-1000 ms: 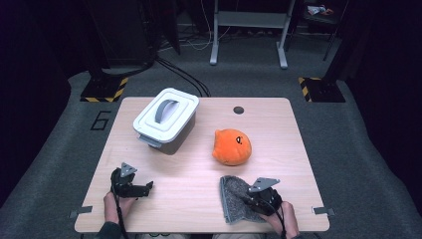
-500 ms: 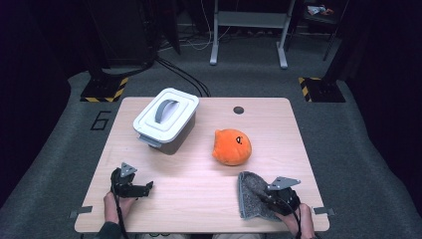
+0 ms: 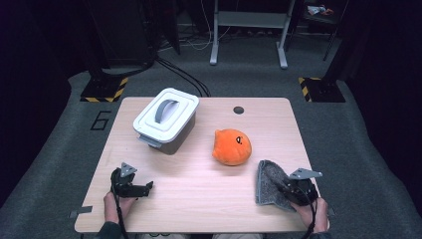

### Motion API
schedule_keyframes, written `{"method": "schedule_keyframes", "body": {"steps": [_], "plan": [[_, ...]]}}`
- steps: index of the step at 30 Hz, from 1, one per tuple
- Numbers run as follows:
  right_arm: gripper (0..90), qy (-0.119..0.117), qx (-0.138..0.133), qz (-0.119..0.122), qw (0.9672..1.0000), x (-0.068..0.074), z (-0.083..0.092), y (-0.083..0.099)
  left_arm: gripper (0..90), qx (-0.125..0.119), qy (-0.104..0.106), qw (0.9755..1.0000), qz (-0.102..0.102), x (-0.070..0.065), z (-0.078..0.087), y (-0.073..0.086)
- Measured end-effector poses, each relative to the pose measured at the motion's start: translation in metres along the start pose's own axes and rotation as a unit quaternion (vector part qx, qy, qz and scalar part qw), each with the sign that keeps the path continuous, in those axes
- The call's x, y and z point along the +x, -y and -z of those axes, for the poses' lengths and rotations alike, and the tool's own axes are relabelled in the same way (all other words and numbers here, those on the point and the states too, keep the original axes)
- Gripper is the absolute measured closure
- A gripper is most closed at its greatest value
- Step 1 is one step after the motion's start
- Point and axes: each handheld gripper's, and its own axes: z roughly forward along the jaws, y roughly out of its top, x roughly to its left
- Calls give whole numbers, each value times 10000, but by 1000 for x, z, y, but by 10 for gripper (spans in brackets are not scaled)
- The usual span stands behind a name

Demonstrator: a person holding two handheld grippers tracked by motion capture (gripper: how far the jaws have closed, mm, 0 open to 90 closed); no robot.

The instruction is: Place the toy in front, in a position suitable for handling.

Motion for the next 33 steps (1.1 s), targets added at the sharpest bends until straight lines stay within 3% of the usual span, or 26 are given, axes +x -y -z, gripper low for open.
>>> {"method": "schedule_keyframes", "body": {"steps": [10, 33], "plan": [[753, 354, -65, -447, 9984, -23, -7, -7, 2, -1, -1, 10000, 1, 0, 0, 0], [730, 698, -54, -754, 9947, -48, -26, -28, 1, -1, 0, 10000, 2, 0, 0, 0]]}}
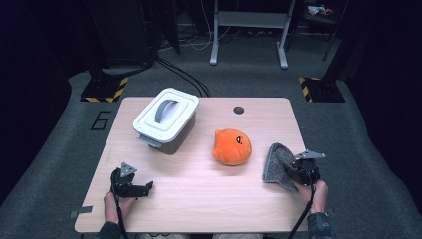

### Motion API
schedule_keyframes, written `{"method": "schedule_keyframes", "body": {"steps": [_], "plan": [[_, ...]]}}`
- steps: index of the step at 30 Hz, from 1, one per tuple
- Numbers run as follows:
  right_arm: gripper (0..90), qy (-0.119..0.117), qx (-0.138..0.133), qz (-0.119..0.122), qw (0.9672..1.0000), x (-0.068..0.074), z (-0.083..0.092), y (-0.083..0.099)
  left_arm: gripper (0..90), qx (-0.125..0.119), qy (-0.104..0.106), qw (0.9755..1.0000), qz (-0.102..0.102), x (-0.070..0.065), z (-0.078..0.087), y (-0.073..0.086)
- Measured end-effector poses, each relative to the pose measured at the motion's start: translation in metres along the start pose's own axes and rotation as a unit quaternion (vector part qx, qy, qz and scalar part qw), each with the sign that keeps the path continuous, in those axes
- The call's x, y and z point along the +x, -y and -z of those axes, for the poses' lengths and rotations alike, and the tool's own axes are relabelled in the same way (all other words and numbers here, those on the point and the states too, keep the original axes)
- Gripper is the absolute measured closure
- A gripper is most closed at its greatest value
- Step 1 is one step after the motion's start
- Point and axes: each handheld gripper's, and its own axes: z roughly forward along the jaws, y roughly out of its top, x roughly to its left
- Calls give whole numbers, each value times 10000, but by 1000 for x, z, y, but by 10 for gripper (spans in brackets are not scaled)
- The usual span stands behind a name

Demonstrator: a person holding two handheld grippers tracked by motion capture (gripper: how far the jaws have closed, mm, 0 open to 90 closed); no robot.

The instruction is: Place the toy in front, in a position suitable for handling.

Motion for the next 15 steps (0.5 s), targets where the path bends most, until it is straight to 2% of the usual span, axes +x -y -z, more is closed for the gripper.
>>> {"method": "schedule_keyframes", "body": {"steps": [3, 6, 8, 10, 11, 15], "plan": [[712, 32, 41, 61, 10000, -3, -7, -3, 1, 1, 0, 10000, -1, 0, 0, 0], [649, 39, 144, 45, 9999, -6, -16, -6, 1, 1, 0, 10000, -2, 0, 0, 0], [547, 52, 215, 69, 9997, -7, -21, -7, 2, 0, -1, 10000, -1, 0, 0, 0], [461, 47, 253, -55, 9997, -6, -23, -6, 2, -1, 0, 10000, 0, 0, 0, 0], [373, 98, 204, -93, 9997, -7, -22, -6, 2, 1, 1, 10000, -3, 0, 0, 0], [235, 70, 37, -138, 9999, -9, -15, -4, 1, 2, 2, 10000, 0, 0, 0, 0]]}}
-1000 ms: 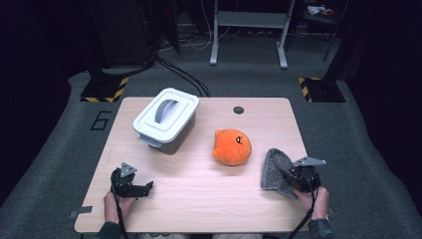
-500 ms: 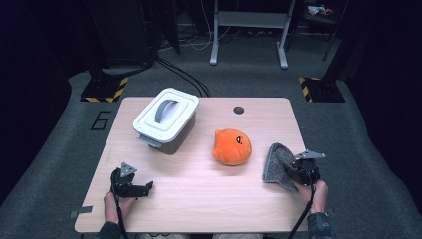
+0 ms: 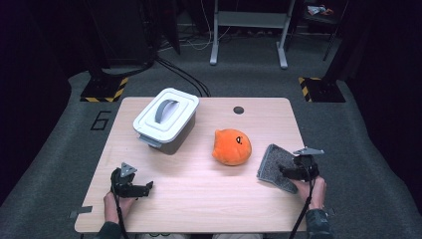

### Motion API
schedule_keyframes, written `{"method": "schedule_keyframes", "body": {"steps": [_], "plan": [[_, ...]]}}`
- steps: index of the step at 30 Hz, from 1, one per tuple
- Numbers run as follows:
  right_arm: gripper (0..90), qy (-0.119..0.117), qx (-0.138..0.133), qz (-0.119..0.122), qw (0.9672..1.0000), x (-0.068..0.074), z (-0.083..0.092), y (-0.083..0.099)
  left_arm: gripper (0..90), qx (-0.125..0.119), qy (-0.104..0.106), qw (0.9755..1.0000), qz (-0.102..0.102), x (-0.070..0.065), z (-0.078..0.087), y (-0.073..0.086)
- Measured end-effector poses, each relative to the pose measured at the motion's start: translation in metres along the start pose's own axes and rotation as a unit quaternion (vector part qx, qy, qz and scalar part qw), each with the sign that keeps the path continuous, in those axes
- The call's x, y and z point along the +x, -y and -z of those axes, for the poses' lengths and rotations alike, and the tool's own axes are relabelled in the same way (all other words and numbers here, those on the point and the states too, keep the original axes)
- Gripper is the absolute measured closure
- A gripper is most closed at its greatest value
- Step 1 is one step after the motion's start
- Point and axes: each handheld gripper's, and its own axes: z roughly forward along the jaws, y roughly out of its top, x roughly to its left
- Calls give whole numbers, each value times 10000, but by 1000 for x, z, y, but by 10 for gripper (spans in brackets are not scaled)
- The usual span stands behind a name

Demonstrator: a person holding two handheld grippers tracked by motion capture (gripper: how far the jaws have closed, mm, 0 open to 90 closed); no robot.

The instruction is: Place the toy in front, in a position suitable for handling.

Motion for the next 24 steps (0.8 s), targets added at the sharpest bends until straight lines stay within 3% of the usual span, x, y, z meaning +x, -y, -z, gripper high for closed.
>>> {"method": "schedule_keyframes", "body": {"steps": [4, 12, 17, 20, 24], "plan": [[145, -90, -118, -121, 9998, 0, 12, 8, 1, 3, -1, 10000, -1, 0, 0, 0], [22, -215, -240, -203, 9993, 12, 30, 43, 1, 47, 2, 10000, -42, 0, 1, 0], [0, -166, -286, -178, 9993, 18, 33, 61, 0, 30, -11, 10000, 17, -1, 1, 0], [0, -98, -171, -72, 9998, 21, 29, 72, 0, -30, 76, 10000, -14, -2, 3, 1], [0, -68, -97, -15, 9999, 21, 23, 78, 0, -151, 185, 9997, 110, -7, 9, 5]]}}
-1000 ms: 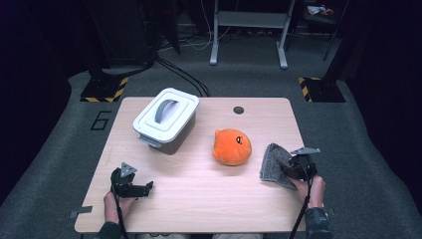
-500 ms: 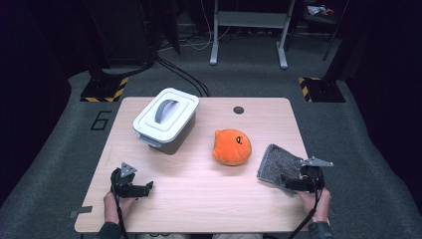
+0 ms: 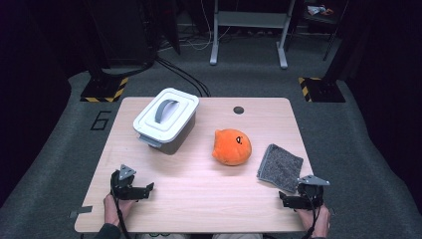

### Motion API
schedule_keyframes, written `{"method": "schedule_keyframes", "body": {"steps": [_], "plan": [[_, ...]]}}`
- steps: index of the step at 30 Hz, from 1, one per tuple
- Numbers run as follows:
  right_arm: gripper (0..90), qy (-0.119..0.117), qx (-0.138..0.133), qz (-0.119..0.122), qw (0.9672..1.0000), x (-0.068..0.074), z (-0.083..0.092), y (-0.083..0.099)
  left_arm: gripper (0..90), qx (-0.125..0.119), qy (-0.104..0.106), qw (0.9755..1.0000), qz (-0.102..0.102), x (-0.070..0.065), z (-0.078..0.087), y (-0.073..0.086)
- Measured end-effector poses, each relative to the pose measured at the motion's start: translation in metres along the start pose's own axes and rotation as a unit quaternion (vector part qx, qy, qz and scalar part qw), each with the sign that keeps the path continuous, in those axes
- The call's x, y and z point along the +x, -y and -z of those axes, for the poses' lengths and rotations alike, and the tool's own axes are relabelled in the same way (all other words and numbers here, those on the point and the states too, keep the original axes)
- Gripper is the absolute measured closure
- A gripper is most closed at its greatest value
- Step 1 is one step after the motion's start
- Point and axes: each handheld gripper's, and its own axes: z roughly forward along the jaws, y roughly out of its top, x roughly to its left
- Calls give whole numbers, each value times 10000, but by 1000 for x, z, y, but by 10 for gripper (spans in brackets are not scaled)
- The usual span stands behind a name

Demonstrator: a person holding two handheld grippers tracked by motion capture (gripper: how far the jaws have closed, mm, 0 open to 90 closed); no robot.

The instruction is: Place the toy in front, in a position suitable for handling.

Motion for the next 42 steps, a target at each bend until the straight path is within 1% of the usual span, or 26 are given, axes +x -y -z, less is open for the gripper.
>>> {"method": "schedule_keyframes", "body": {"steps": [2, 3, 4, 5, 6, 8, 10, 11, 13, 14, 17, 19, 20, 24, 26, 27, 28, 29, 31, 33, 34, 36, 37, 38, 41, 42], "plan": [[0, 5, 21, 6, 10000, -1, -3, 2, 0, -113, 33, 9999, -71, -9, 3, 2], [0, 24, -24, 4, 10000, 0, -3, 2, 0, -157, 67, 9998, -102, -14, 5, 2], [0, 31, -29, 20, 10000, 0, -3, 2, 0, -143, 144, 9997, -125, -17, 7, 1], [0, 36, -46, 36, 10000, -1, -3, 3, 1, -219, 182, 9995, -125, -22, 8, 0], [0, 25, -49, 28, 10000, -2, -3, 3, 4, -197, 257, 9993, -190, -26, 9, -2], [0, 1, -115, 19, 9999, -2, -3, 4, 4, -297, 354, 9986, -239, -37, 10, -6], [0, -10, -124, 90, 9999, -4, -3, 5, 3, -254, 512, 9979, -311, -46, 10, -11], [0, -6, -130, 99, 9999, -4, -3, 5, 3, -293, 614, 9971, -338, -54, 9, -15], [0, -4, -140, 87, 9999, -3, -3, 5, 4, -310, 739, 9959, -416, -65, 6, -22], [0, -14, -136, 94, 9999, -4, -3, 5, 5, -312, 803, 9952, -454, -69, 5, -24], [0, -18, -146, 94, 9998, -4, -4, 5, 11, -236, 992, 9930, -604, -83, -4, -37], [0, -16, -154, 79, 9998, -4, -4, 5, 15, -210, 1058, 9917, -707, -92, -11, -46], [0, -5, -164, 40, 9999, -4, -4, 5, 15, -203, 1078, 9912, -735, -94, -13, -49], [4, -25, -157, 106, 9998, -5, -3, 6, 16, -95, 1257, 9885, -841, -106, -27, -67], [4, -23, -150, 88, 9998, -4, -3, 6, 16, -109, 1324, 9874, -855, -110, -32, -74], [4, -27, -161, 112, 9998, -5, -3, 6, 16, -91, 1395, 9865, -852, -113, -35, -79], [5, -27, -160, 113, 9998, -5, -3, 6, 16, -102, 1411, 9863, -852, -114, -37, -84], [6, -25, -153, 92, 9998, -4, -3, 6, 16, -104, 1479, 9854, -831, -116, -39, -89], [6, -26, -155, 97, 9998, -4, -3, 6, 19, -141, 1517, 9846, -853, -121, -43, -98], [6, -25, -157, 96, 9998, -4, -3, 6, 23, -135, 1573, 9831, -926, -123, -47, -109], [6, -25, -157, 96, 9998, -4, -3, 6, 31, -163, 1593, 9830, -893, -125, -49, -112], [6, -27, -160, 106, 9998, -4, -3, 6, 47, -157, 1594, 9828, -914, -128, -54, -122], [7, -26, -161, 104, 9998, -5, -3, 6, 49, -149, 1646, 9820, -916, -131, -58, -128], [7, -26, -147, 70, 9999, -4, -2, 6, 54, -153, 1608, 9821, -971, -133, -60, -132], [7, -33, -156, 95, 9998, -4, -3, 6, 67, -146, 1674, 9808, -987, -140, -67, -143], [7, -32, -146, 71, 9999, -4, -2, 6, 71, -134, 1646, 9808, -1039, -143, -70, -147]]}}
